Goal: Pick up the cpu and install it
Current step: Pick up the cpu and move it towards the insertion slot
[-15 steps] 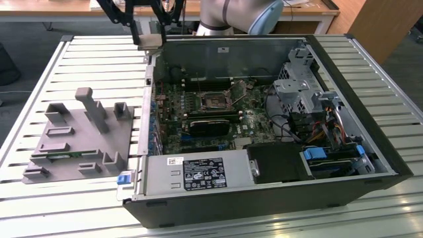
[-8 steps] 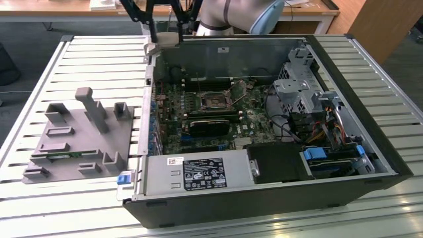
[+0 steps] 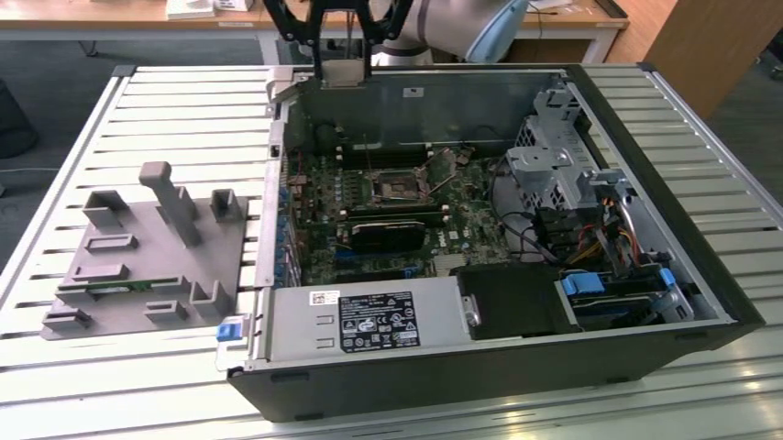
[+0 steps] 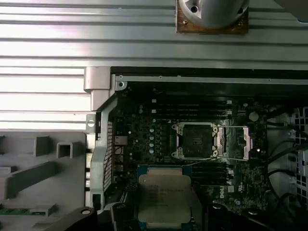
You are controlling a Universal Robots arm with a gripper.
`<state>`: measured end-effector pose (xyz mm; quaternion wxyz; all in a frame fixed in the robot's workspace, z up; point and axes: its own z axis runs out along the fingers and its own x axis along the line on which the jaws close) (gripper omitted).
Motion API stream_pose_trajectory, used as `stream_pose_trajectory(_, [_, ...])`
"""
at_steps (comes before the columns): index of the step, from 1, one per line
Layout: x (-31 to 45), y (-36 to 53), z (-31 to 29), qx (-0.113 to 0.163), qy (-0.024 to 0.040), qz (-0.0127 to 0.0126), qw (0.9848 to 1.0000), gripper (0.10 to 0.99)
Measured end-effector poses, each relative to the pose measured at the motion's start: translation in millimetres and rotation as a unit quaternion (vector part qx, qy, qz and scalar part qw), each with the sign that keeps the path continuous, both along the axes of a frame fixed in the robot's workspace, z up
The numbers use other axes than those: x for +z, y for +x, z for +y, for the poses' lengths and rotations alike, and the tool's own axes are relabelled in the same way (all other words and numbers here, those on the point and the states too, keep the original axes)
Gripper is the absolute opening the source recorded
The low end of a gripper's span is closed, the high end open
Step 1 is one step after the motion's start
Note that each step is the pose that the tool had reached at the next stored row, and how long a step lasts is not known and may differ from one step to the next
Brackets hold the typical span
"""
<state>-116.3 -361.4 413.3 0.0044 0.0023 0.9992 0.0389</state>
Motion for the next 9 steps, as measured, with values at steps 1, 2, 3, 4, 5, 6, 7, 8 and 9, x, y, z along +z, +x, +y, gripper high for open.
stream_pose_trajectory(1, [-0.3,3.9,0.3,0.000,0.0001,-0.0002,1.0000,0.529])
stream_pose_trajectory(2, [-0.5,7.9,0.5,0.000,0.0002,-0.0004,1.0000,0.529])
stream_pose_trajectory(3, [-0.8,11.9,0.7,0.000,0.0003,-0.0005,1.0000,0.529])
stream_pose_trajectory(4, [-1.1,16.0,0.9,0.000,0.0006,-0.0007,1.0000,0.529])
stream_pose_trajectory(5, [-1.4,20.1,1.0,0.000,0.0007,-0.0009,1.0000,0.529])
stream_pose_trajectory(6, [-1.7,24.5,1.2,0.000,0.0010,-0.0011,1.0000,0.529])
stream_pose_trajectory(7, [-1.9,28.7,1.3,0.000,0.0011,-0.0013,1.0000,0.529])
stream_pose_trajectory(8, [-2.1,32.9,1.4,0.000,0.0013,-0.0016,1.0000,0.529])
stream_pose_trajectory(9, [-2.3,37.1,1.5,0.000,0.0015,-0.0018,1.0000,0.529])
